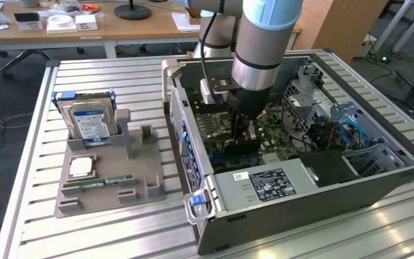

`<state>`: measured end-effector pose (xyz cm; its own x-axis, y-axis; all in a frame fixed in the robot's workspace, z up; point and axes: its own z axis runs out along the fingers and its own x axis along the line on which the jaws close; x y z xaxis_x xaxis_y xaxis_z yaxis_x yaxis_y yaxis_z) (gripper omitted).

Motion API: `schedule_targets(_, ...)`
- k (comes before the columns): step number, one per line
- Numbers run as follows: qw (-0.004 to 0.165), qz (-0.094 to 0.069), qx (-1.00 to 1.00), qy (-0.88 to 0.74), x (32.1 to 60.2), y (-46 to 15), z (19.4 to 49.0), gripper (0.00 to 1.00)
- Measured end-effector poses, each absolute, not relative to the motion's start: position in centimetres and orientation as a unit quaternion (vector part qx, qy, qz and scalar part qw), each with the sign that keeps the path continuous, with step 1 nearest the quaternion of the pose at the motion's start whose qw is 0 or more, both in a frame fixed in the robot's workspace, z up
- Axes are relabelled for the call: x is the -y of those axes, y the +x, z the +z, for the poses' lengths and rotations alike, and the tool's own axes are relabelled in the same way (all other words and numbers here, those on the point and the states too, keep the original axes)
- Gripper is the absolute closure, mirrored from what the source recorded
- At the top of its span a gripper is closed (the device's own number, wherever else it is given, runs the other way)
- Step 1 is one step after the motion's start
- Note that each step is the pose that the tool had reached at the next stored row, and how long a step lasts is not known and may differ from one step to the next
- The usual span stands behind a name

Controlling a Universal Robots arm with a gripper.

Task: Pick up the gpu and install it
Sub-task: 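Insert the gpu into the slot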

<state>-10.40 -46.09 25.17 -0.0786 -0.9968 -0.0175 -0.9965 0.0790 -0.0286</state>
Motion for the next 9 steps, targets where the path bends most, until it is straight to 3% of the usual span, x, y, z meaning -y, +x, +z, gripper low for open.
schedule_targets(9,0.016,-0.005,-0.734,-0.679,46.07,-10.47,25.17,0.73)
